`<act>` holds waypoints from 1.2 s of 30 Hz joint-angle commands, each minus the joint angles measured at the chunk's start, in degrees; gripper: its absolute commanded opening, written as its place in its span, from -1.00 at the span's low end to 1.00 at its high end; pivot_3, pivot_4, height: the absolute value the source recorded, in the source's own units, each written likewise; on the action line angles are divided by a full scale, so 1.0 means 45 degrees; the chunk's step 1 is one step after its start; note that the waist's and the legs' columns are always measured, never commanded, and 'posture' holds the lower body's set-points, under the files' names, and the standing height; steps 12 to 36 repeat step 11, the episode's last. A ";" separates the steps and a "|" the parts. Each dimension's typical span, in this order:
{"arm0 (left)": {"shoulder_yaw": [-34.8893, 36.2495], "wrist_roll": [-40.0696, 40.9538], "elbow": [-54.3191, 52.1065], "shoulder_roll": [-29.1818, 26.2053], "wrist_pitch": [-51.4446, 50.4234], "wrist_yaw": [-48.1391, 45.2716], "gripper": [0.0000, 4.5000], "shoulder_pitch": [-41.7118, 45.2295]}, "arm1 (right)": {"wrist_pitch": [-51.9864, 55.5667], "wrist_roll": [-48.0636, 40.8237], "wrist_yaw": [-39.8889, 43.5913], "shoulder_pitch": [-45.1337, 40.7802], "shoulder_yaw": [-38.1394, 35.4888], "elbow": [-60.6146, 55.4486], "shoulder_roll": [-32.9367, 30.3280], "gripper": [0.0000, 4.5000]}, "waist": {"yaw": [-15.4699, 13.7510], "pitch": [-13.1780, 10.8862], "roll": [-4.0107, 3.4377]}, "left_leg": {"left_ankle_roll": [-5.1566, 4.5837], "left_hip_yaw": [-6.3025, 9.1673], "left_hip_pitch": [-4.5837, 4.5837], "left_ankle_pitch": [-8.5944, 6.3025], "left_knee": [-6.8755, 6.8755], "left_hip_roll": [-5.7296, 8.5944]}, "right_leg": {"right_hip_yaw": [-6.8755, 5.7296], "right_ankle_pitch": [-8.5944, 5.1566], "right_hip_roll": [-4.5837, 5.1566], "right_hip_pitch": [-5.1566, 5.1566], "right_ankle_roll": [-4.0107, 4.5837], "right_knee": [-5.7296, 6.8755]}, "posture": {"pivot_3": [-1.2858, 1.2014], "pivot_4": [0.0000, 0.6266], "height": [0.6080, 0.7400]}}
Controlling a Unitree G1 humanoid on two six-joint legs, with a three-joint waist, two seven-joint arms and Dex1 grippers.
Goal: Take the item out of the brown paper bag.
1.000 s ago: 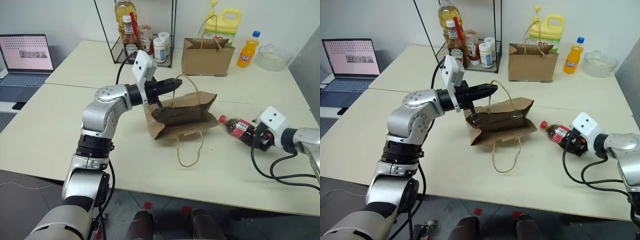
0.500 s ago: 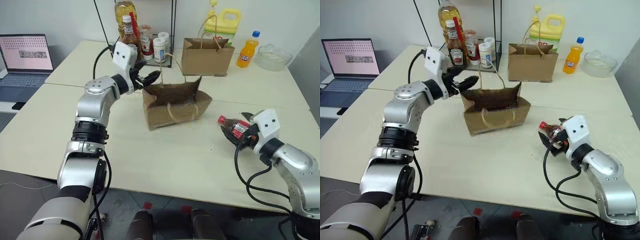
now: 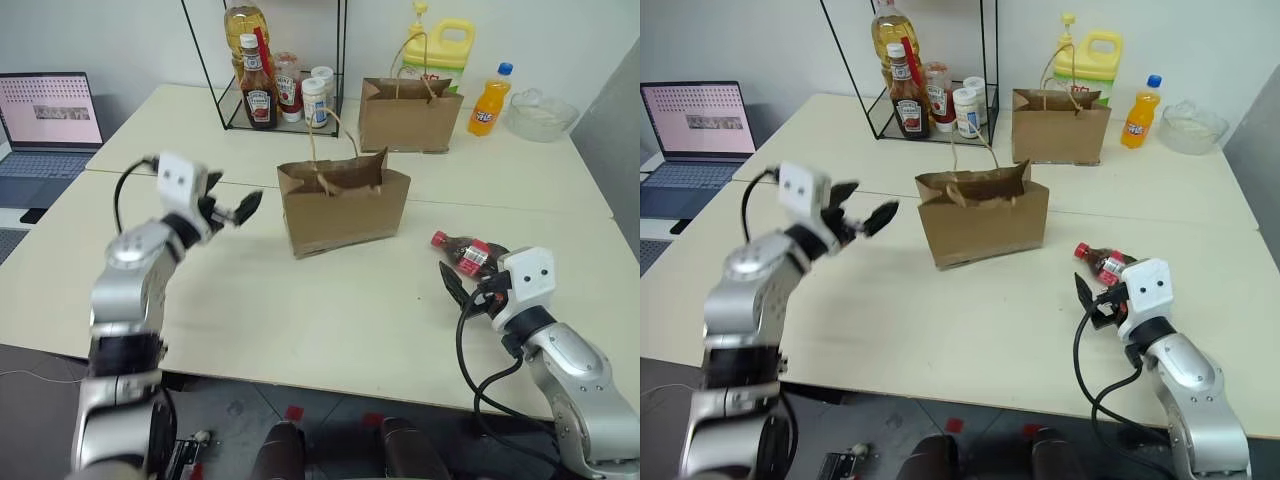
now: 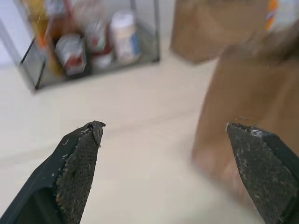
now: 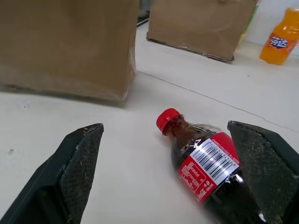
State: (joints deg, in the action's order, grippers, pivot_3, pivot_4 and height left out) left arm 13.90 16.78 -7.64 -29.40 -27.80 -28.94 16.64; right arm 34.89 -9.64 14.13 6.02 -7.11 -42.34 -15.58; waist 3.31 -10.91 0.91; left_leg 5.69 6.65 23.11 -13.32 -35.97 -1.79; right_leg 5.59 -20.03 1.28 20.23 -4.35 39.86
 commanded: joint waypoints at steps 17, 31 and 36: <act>-0.2255 -0.1894 -0.4718 0.3145 -0.0513 0.3605 0.99 -0.6264 | 0.0002 0.0592 -0.1995 0.1863 0.0918 0.0238 0.1910 1.00 | -0.0292 0.0078 0.0017 | -0.0007 -0.0032 -0.0052 -0.0008 0.0010 0.0001 | 0.0028 -0.0002 0.0001 -0.0044 -0.0001 -0.0032 | 0.03 -0.52 1.00; -0.2255 -0.1894 -0.4718 0.3145 -0.0513 0.3605 0.99 -0.6264 | 0.0002 0.0592 -0.1995 0.1863 0.0918 0.0238 0.1910 1.00 | -0.0292 0.0078 0.0017 | -0.0007 -0.0032 -0.0052 -0.0008 0.0010 0.0001 | 0.0028 -0.0002 0.0001 -0.0044 -0.0001 -0.0032 | 0.03 -0.52 1.00; -0.2255 -0.1894 -0.4718 0.3145 -0.0513 0.3605 0.99 -0.6264 | 0.0002 0.0592 -0.1995 0.1863 0.0918 0.0238 0.1910 1.00 | -0.0292 0.0078 0.0017 | -0.0007 -0.0032 -0.0052 -0.0008 0.0010 0.0001 | 0.0028 -0.0002 0.0001 -0.0044 -0.0001 -0.0032 | 0.03 -0.52 1.00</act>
